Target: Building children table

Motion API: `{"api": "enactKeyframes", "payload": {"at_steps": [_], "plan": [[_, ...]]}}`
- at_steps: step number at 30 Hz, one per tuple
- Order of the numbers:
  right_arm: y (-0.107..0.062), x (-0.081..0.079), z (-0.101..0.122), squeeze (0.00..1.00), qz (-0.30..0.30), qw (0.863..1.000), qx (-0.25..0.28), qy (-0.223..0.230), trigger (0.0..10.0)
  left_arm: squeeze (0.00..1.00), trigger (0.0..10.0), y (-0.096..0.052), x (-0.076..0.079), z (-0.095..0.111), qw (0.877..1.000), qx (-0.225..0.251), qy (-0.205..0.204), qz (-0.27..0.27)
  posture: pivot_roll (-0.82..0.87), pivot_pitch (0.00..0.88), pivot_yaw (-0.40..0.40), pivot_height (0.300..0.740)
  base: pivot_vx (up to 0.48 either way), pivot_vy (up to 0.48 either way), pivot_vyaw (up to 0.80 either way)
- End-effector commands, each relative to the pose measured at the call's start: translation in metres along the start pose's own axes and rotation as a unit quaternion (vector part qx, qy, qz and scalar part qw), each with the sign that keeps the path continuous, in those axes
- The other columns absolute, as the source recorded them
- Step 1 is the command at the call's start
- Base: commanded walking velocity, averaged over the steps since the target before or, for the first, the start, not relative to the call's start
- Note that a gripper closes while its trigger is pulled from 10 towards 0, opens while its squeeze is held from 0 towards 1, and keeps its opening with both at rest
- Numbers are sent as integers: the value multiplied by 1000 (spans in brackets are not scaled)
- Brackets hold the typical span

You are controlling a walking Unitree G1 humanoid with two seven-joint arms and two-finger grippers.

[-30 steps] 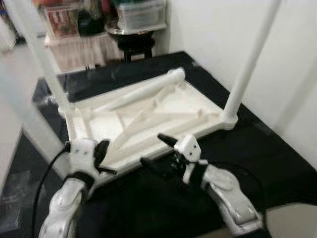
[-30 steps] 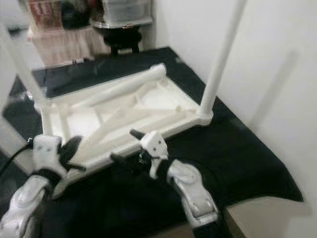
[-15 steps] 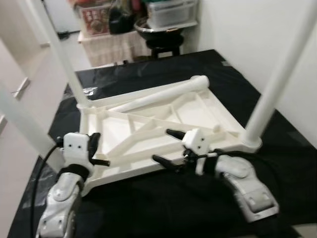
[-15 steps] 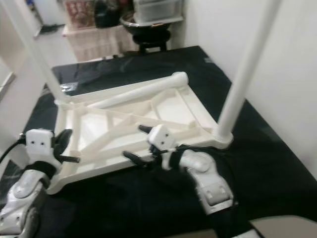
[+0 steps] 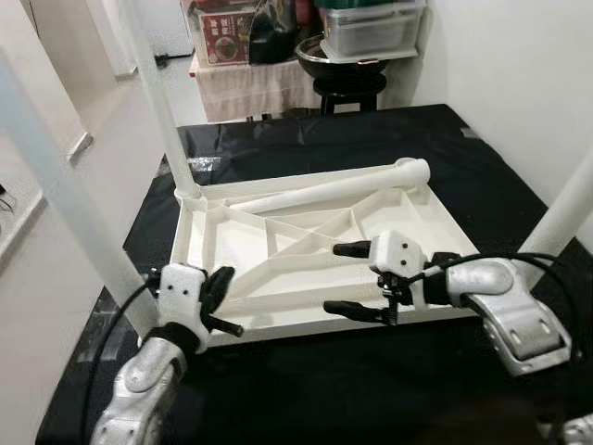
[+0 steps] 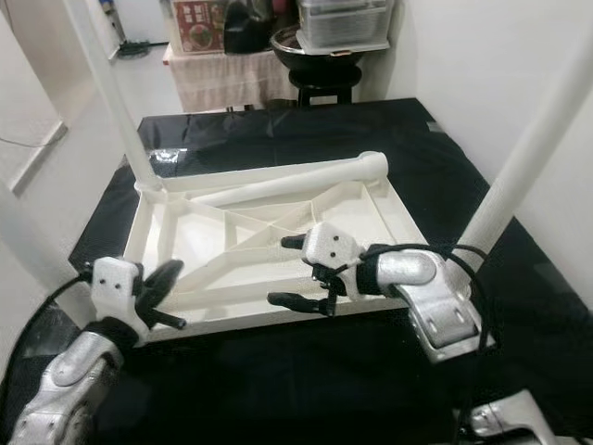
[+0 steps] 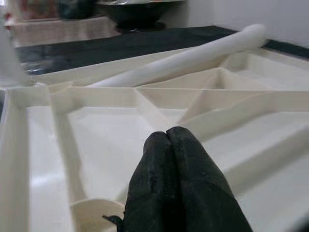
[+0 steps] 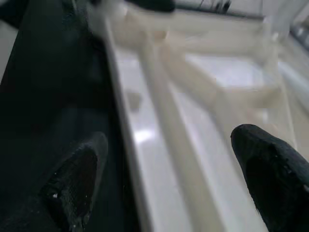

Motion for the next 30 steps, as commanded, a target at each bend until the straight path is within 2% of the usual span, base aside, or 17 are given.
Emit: {"api": "enactKeyframes", "payload": {"at_steps": [1,5,7,12,14,16,18,21,22,25,26,27,28,30], "plan": [[-2,-4,-5,0,27,1000,-8,12,10000,0,10000,-2,4,2,1000,-3,0,-24,1,144,28,740,0,0,0],[-4,-5,-9,0,32,999,-22,12,10000,0,10000,-3,6,3,1000,-1,-2,-31,5,146,30,740,0,0,0],[-11,-6,-19,0,51,997,-58,20,10000,0,10000,-5,11,8,998,3,-11,-58,7,148,29,740,0,0,0],[-19,-5,-27,0,63,993,-92,27,10000,0,10000,-7,18,10,996,5,-19,-83,7,151,32,740,0,0,0],[-31,-1,-45,0,61,985,-159,37,10000,0,10000,-12,28,7,993,-7,-19,-120,1,152,35,740,0,0,0],[-31,-1,-45,0,61,985,-159,37,10000,0,10000,-12,28,7,993,-7,-19,-120,1,152,35,740,0,0,0],[-38,1,-59,0,57,975,-210,48,10000,0,10000,-17,34,3,990,-20,-17,-138,-2,151,36,740,0,0,0],[-37,4,-62,0,45,973,-222,52,10000,0,10000,-19,35,2,990,-24,-17,-141,-3,149,37,740,0,0,0],[-33,6,-61,0,34,974,-218,58,8392,0,10000,-20,36,1,989,-25,-17,-141,-4,148,37,740,0,0,0],[-27,10,-60,0,19,975,-211,61,8392,0,10000,-20,36,0,989,-29,-18,-143,-4,148,36,740,0,0,0],[-25,13,-60,0,10,976,-208,66,7608,0,10000,-21,37,0,989,-30,-18,-144,-6,147,36,740,0,0,0],[-25,13,-60,0,10,976,-208,66,7608,0,10000,-21,37,0,989,-30,-18,-144,-6,147,36,740,0,0,0],[-22,17,-61,0,-8,975,-209,72,0,0,10000,-22,38,-1,988,-33,-17,-147,-5,145,37,740,0,0,0],[-18,21,-62,0,-22,975,-205,81,0,0,10000,-24,38,-2,988,-36,-17,-149,-4,144,35,740,0,0,0]]}}
Point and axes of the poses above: a point about 5 cm out from each wrist's last joint towards the gripper, its own y axis pointing out of the wrist towards the gripper, its own z axis along the axis of the wrist's last joint, x = y × z, the point moved 2 cm from there along y, pointing out of the wrist towards the gripper, and after that the axes turned 3 degrees about y, right-handed, at the moved point
